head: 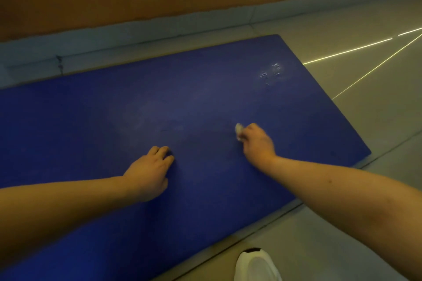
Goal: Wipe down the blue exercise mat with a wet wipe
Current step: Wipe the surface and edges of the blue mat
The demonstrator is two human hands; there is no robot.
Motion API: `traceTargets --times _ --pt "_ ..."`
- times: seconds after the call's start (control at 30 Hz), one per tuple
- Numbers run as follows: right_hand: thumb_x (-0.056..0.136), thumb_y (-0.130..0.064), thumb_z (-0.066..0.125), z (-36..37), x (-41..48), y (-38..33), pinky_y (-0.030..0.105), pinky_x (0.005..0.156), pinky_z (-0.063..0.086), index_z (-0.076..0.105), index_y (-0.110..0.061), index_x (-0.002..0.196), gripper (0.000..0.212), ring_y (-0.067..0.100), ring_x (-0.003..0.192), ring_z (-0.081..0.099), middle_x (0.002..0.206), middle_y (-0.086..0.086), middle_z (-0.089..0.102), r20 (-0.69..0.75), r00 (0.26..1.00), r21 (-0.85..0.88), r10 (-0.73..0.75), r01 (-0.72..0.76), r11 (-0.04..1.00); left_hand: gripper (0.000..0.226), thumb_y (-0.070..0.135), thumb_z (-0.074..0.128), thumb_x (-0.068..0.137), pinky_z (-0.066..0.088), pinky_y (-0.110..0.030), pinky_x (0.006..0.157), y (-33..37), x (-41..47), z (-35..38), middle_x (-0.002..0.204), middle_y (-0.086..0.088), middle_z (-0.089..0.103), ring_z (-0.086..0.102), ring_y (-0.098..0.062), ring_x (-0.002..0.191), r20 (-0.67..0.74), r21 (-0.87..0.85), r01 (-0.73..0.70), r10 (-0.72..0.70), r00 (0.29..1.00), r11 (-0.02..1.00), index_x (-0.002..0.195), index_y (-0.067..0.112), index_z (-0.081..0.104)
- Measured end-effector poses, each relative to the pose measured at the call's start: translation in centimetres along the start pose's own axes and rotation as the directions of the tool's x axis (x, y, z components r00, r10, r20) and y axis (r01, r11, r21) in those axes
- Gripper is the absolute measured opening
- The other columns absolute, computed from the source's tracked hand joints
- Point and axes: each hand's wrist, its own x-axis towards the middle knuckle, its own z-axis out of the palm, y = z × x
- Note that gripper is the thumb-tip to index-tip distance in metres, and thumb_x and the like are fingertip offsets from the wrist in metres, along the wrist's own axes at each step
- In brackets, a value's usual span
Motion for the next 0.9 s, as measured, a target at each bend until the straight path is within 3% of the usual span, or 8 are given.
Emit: traceTargets --times 0.13,0.27,0.37,0.47,0.6,0.7,0.8,0.9 --pt "0.108 -0.031 0.043 0.6 -0.5 -0.7 0.033 0.068 0.034 0.058 -0.005 0.094 0.033 0.009 0.067 0.039 0.089 -0.001 0.042 -0.033 0.993 0.105 0.109 -0.105 0.989 0.056 0.032 0.049 0.098 0.047 -0.031 0.099 -0.9 -0.6 -0.1 0.156 0.002 0.018 0.029 -0.022 0.135 -0.021 -0.027 -0.008 0.008 1.000 1.000 0.150 0.018 0.035" --pt "0.105 -0.020 0.048 4.6 -3.1 -6.8 0.038 0.081 0.046 0.068 -0.009 0.109 0.024 0.022 0.088 0.054 0.103 0.007 0.053 0.060 0.992 0.230 -0.113 0.096 0.968 0.046 0.032 0.049 0.097 0.050 -0.032 0.089 -1.3 -0.7 -0.1 0.144 0.001 0.029 0.037 -0.021 0.123 -0.021 -0.050 0.046 -0.047 0.999 0.998 0.140 0.019 0.043" --pt "0.103 -0.013 0.045 6.0 -4.8 -11.7 0.033 0.094 0.045 0.069 -0.005 0.119 0.030 0.028 0.106 0.052 0.118 0.017 0.059 0.225 0.863 0.271 -0.453 0.391 0.880 0.038 0.032 0.050 0.095 0.050 -0.032 0.082 -1.9 -1.0 -0.2 0.136 0.000 0.033 0.039 -0.021 0.117 -0.020 -0.045 0.096 -0.097 0.995 0.994 0.131 0.020 0.047" --pt "0.101 -0.017 0.054 7.3 -3.2 -13.2 0.038 0.081 0.049 0.072 -0.002 0.104 0.023 0.028 0.093 0.056 0.105 0.018 0.063 0.288 0.699 0.261 -0.654 0.600 0.756 0.038 0.033 0.051 0.095 0.048 -0.030 0.082 -3.0 -1.5 -0.2 0.137 0.001 0.034 0.039 -0.020 0.120 -0.017 -0.055 0.142 -0.143 0.990 0.988 0.131 0.021 0.047" --pt "0.087 -0.052 0.071 7.0 3.9 -12.9 0.048 0.072 0.048 0.057 -0.013 0.077 0.043 0.011 0.072 0.054 0.077 0.001 0.061 0.116 0.933 0.186 -0.342 0.318 0.930 0.044 0.033 0.051 0.097 0.051 -0.036 0.092 -5.5 -2.6 -0.2 0.143 -0.001 0.031 0.037 -0.022 0.125 0.003 -0.076 0.229 -0.229 0.973 0.971 0.137 0.017 0.044" --pt "0.095 -0.047 0.063 5.5 8.0 -11.7 0.040 0.065 0.039 0.047 -0.019 0.078 0.037 0.012 0.068 0.048 0.080 0.001 0.055 -0.020 0.999 0.126 -0.042 0.044 0.991 0.046 0.033 0.051 0.097 0.051 -0.037 0.093 -6.6 -3.0 -0.4 0.144 -0.002 0.031 0.036 -0.023 0.127 -0.005 -0.081 0.277 -0.278 0.961 0.958 0.140 0.016 0.043" --pt "0.102 -0.033 0.053 6.9 8.4 -14.1 0.038 0.073 0.037 0.055 -0.015 0.087 0.023 0.016 0.078 0.046 0.093 0.006 0.053 0.030 0.999 0.114 -0.013 0.009 0.993 0.046 0.032 0.052 0.096 0.052 -0.038 0.092 -7.8 -3.3 -0.3 0.144 -0.001 0.031 0.036 -0.023 0.127 -0.006 -0.103 0.324 -0.326 0.945 0.940 0.139 0.016 0.044" --pt "0.103 -0.027 0.054 9.8 5.5 -18.2 0.040 0.075 0.040 0.062 -0.012 0.091 0.021 0.023 0.084 0.053 0.094 0.011 0.057 0.144 0.972 0.234 -0.188 0.151 0.960 0.047 0.031 0.052 0.096 0.052 -0.037 0.091 -8.6 -3.3 0.1 0.144 -0.001 0.031 0.036 -0.023 0.126 -0.016 -0.118 0.340 -0.344 0.939 0.933 0.140 0.016 0.044"
